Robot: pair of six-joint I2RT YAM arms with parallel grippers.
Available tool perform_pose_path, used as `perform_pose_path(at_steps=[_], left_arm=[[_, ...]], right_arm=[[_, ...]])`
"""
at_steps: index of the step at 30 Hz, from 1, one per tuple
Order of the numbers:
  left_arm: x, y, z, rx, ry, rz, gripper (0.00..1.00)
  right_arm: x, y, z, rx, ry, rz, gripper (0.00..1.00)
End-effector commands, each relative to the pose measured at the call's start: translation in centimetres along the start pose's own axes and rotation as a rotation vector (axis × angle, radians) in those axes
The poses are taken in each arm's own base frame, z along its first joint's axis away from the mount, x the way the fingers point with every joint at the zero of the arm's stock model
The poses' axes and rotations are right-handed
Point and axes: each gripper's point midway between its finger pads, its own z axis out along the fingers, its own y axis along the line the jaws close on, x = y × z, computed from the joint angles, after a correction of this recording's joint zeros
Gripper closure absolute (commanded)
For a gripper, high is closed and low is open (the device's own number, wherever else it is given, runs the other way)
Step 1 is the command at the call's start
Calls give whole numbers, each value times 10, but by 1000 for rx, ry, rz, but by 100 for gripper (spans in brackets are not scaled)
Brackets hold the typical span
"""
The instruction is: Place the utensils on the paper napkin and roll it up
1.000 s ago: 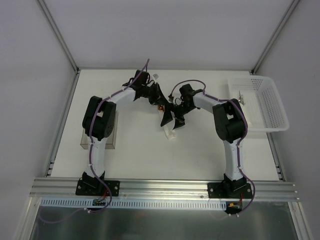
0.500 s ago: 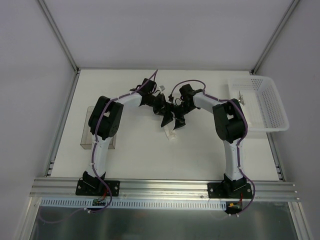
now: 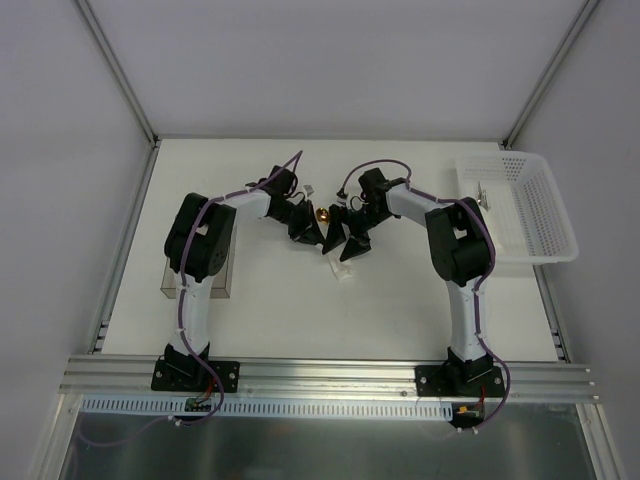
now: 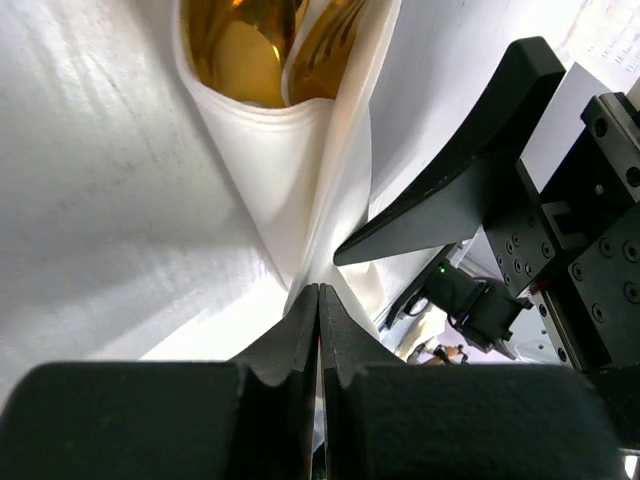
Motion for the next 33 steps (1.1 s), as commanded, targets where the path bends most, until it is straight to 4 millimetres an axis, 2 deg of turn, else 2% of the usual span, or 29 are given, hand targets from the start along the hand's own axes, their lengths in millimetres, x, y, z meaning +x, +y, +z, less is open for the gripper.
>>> perform_pose_path(at_steps=[1,8,13,17,23,27,33], left_arm=[[-1,-8,-13,-5,-18,47,100],[-5,6,-1,-32,0,40,100],[0,22,4,-73,12,24,100],[5,34,7,-102,19,-6,100],[5,41,11,-125,24,-45,100],[1,40,11,-130,14,-44,100],[-1,39,10,-133,10,-50,100]], right_arm=[[-2,-20,2,93,-4,-32,19],[-6,-7,-3,53,-13,-51,22],[-9,14,-9,-20,-17,-69,27],[-13,31,-15,-77,-23,-82,44],[-12,41,-19,-107,-22,-72,58],[-8,39,-16,-107,-9,-55,64],[12,19,-4,-83,40,-20,71]])
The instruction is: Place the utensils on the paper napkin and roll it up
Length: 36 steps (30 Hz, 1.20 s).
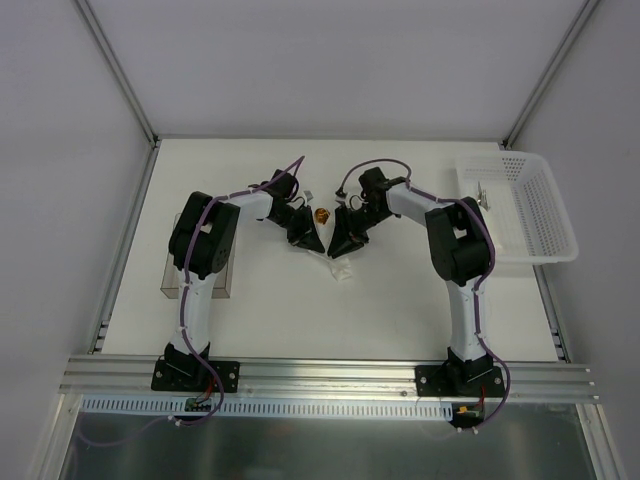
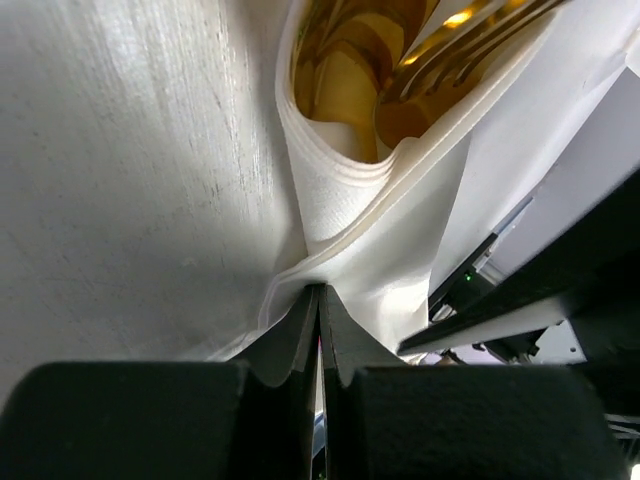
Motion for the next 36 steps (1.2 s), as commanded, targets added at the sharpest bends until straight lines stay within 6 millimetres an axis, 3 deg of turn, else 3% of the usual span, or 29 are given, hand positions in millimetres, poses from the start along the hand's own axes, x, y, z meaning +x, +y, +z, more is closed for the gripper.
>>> perform_pose_path(at_steps=[1,5,10,13,17,22,28,31,32,36], left_arm=[[0,13,5,-62,4,-39,100],[-1,10,2,-59,-4,-33,100],[-4,1,-4,-49,-22,-18,100],[-7,-10,-13,-32,-46,10,100],[-14,-41,-34,13,-101,117,100],[-5,-59,-38,49,-90,169,100],[18,-49,-12,8,-22,167,100],[30,-31,4,-34,18,128,100],[36,-17,10,-64,35,87,100],[51,12,14,-137,50,32,100]], right_arm=[[18,-4,3,0,42,1,72],[34,-25,12,22,90,38,76],[38,-43,16,54,103,46,79],[39,-51,16,64,107,61,79],[41,-61,14,67,105,86,79],[41,-65,13,69,104,95,79],[40,-68,13,75,104,102,79],[39,-70,12,83,99,109,80],[39,-70,12,84,98,109,79],[40,-73,11,92,97,132,79]])
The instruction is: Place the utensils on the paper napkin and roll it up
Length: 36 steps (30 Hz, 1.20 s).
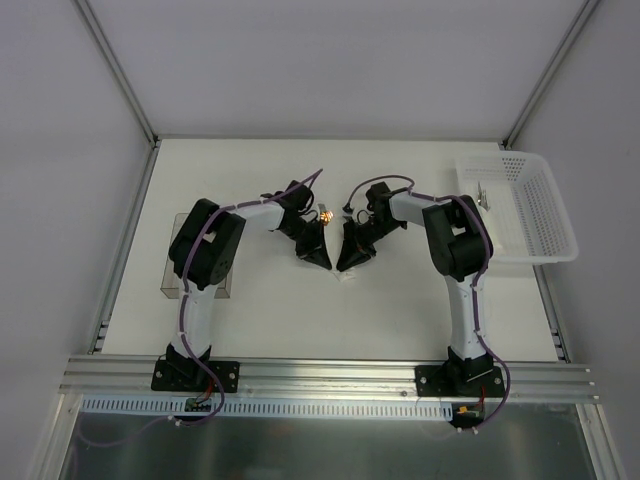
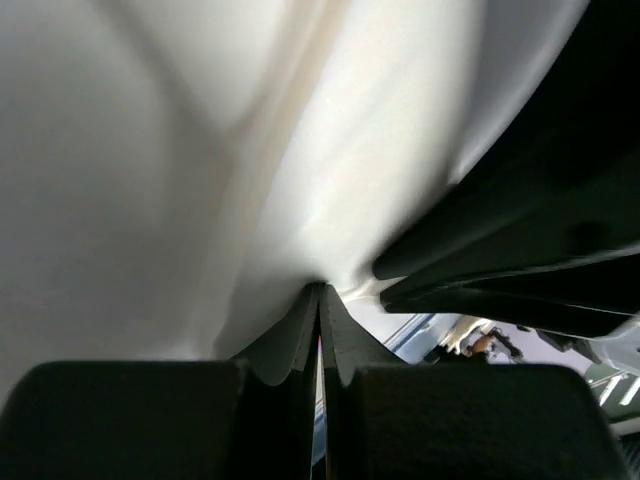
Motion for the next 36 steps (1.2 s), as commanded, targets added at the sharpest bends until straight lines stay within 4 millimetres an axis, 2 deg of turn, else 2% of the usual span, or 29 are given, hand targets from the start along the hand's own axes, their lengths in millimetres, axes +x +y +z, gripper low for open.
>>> perform_pose_path(at_steps=[1,8,13,16,17,21,23,24,26,28,30,32,36], left_arm=[[14,35,5,-98,15,-75,100],[31,63,-1,-169,12,-137,100],[35,71,-10,-184,-4,-147,100],[20,52,-24,-161,-74,-69,100],[9,37,-32,-138,-113,-19,100],[-17,3,-52,-92,-203,30,99],[-25,-7,-58,-80,-235,-6,94],[-29,-7,-60,-91,-259,-26,86],[-34,-12,-66,-93,-305,-72,78],[-41,-7,-71,-129,-356,-104,64],[-46,-3,-74,-155,-399,-137,60],[-53,-6,-74,-148,-412,-154,52],[-59,-7,-65,-152,-407,-165,50]], right_arm=[[6,-31,4,93,15,42,80],[7,-34,2,98,13,60,80],[9,-36,3,102,17,71,80],[10,-37,2,106,17,71,80],[10,-38,2,108,17,71,80],[12,-39,3,111,20,73,80],[12,-39,3,113,20,81,80],[12,-40,2,116,19,83,80],[13,-40,2,125,17,93,80],[12,-41,1,134,11,101,80],[12,-43,1,146,9,117,80],[12,-44,1,152,7,131,81],[12,-41,2,148,7,166,81]])
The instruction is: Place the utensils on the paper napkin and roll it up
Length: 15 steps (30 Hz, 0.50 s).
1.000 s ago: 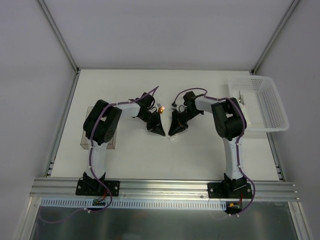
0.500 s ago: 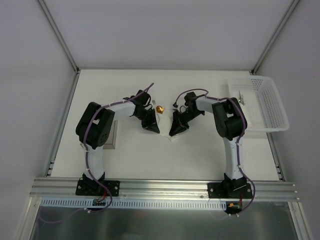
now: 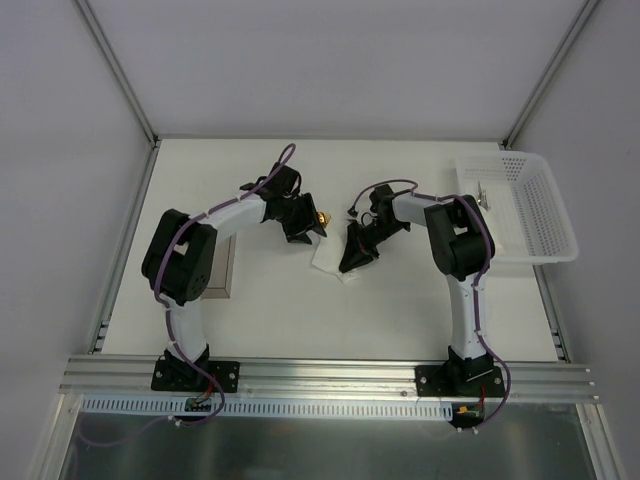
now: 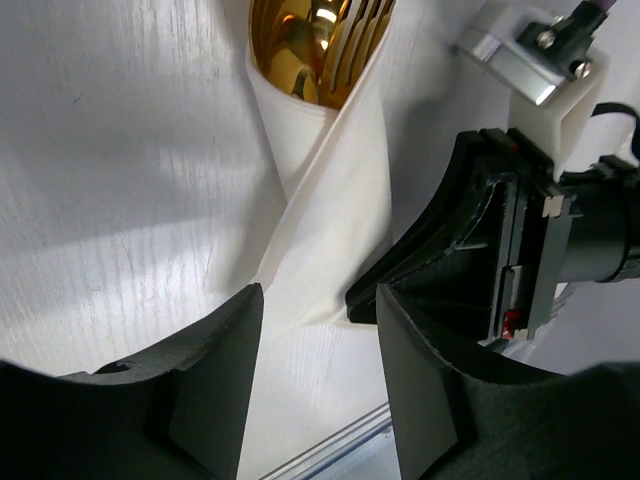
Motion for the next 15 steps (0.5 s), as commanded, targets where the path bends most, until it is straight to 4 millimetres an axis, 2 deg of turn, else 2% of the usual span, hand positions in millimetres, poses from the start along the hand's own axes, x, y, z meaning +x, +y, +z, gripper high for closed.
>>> perform_pose_path(at_steps=[1,8,11,15], left_arm=[[-19,-10,-1,-9,-61,-39,51],[-13,3,29,-69,-30,-111,54],[-14,9,37,-94,-33,-130,57],[-21,7,44,-111,-60,-103,59]], right_arm=[[2,-36,4,147,-7,61,81],[2,-36,5,147,-7,61,81],[3,-36,5,146,-4,63,82],[3,-36,5,146,-4,63,81]])
